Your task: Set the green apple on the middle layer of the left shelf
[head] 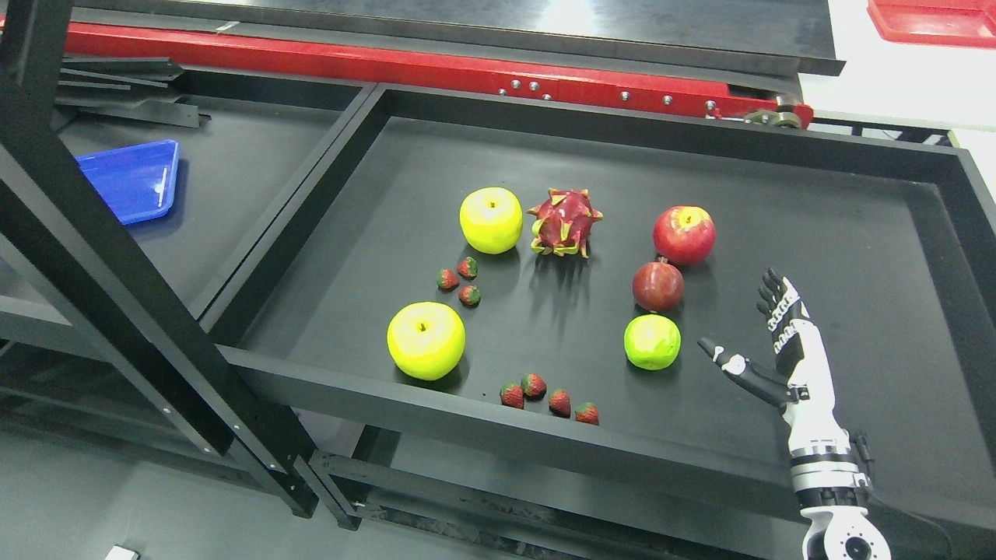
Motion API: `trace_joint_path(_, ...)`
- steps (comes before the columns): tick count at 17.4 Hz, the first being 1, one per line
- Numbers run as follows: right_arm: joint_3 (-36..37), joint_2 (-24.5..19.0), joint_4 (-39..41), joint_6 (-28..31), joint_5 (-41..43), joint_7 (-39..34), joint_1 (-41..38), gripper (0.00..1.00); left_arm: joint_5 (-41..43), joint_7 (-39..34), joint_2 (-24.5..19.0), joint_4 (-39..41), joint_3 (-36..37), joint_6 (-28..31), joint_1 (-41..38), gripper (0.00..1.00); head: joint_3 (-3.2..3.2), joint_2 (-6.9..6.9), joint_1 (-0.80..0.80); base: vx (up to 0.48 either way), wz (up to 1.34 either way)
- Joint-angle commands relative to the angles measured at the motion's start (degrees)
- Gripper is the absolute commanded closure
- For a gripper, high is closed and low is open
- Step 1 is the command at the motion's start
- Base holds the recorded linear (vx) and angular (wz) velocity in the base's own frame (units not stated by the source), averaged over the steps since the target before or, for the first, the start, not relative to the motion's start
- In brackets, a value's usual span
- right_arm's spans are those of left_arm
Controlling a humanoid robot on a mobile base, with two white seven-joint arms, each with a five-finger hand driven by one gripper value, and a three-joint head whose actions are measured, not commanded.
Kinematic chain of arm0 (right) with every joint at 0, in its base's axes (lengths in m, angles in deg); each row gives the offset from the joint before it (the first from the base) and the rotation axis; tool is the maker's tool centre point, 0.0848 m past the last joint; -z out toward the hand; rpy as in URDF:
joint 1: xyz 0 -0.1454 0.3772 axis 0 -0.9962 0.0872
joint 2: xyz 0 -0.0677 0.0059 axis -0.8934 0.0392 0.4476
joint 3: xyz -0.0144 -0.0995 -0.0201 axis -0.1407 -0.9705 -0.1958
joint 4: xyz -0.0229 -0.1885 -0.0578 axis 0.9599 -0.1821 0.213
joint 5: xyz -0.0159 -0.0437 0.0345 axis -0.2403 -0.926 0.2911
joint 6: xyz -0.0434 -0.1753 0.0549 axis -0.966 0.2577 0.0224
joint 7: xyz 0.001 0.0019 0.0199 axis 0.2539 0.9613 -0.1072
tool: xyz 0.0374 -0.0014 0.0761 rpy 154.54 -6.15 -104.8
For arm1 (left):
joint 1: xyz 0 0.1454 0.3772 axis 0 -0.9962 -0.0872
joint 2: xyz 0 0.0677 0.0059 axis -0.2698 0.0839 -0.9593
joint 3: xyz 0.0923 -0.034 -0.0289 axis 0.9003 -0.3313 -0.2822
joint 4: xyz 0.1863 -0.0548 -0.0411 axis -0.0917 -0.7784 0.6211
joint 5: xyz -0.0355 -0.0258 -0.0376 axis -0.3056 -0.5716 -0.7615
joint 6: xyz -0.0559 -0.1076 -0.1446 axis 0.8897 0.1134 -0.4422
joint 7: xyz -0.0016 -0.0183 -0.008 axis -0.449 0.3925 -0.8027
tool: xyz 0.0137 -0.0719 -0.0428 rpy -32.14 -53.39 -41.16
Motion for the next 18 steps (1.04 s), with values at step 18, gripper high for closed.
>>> trace_joint_path(18,-2.15,0.77,1.50,-0.20,0.51,1.99,-1.92,0.00,0.00,0.05,-1.00,0.01,0.01,-0.19,0.03,0.00,0.00,0.00,0.00,-0.013,-0.04)
